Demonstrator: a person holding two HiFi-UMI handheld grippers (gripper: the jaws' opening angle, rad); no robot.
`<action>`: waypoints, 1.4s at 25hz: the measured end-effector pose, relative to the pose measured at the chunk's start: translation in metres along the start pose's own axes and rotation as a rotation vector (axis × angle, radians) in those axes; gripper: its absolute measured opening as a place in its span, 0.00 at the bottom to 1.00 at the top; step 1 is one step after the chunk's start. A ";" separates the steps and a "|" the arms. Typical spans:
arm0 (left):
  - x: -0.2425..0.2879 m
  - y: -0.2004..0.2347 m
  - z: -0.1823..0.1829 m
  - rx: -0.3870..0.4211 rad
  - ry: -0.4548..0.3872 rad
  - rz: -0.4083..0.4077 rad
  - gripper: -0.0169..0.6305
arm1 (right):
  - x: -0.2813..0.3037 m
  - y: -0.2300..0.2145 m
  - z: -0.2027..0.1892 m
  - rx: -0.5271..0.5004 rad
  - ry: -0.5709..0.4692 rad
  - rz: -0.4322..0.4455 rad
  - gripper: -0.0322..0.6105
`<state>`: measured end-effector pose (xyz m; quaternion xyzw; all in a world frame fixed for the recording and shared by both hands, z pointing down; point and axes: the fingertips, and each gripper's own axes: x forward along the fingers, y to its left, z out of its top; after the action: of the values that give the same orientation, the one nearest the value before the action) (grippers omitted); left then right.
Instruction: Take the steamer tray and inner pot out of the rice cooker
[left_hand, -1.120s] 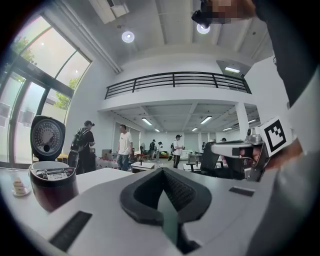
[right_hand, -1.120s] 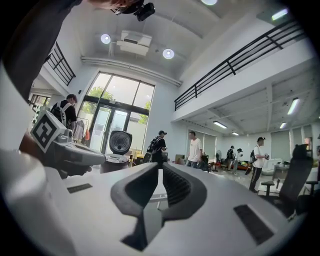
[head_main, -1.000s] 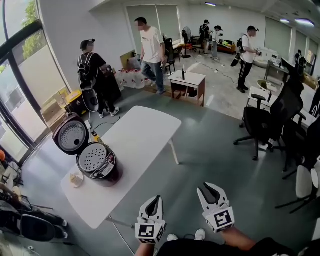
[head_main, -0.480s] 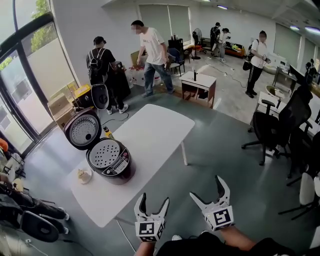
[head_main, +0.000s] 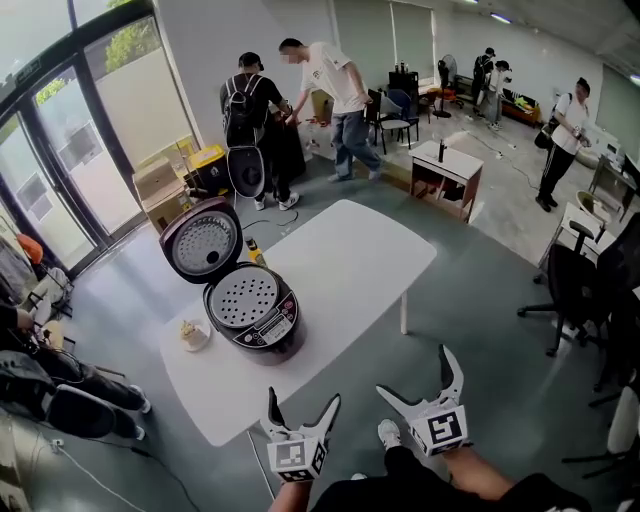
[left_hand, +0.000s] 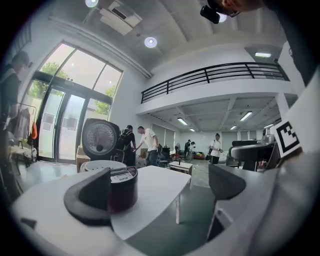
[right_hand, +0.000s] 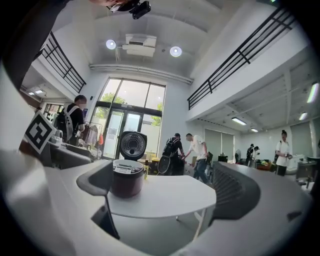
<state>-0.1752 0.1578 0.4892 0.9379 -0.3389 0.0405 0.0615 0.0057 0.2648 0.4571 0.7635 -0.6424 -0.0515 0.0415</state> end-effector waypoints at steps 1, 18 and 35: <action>0.006 0.005 0.002 0.001 -0.002 0.019 0.94 | 0.012 -0.001 0.000 -0.004 -0.003 0.022 0.97; 0.130 0.043 0.031 0.005 0.002 0.254 0.94 | 0.174 -0.069 -0.021 0.041 0.010 0.255 0.97; 0.154 0.092 0.026 -0.052 0.033 0.470 0.94 | 0.250 -0.081 -0.055 0.038 0.049 0.410 0.97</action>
<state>-0.1147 -0.0132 0.4898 0.8306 -0.5478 0.0602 0.0802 0.1346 0.0321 0.4948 0.6183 -0.7841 -0.0112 0.0522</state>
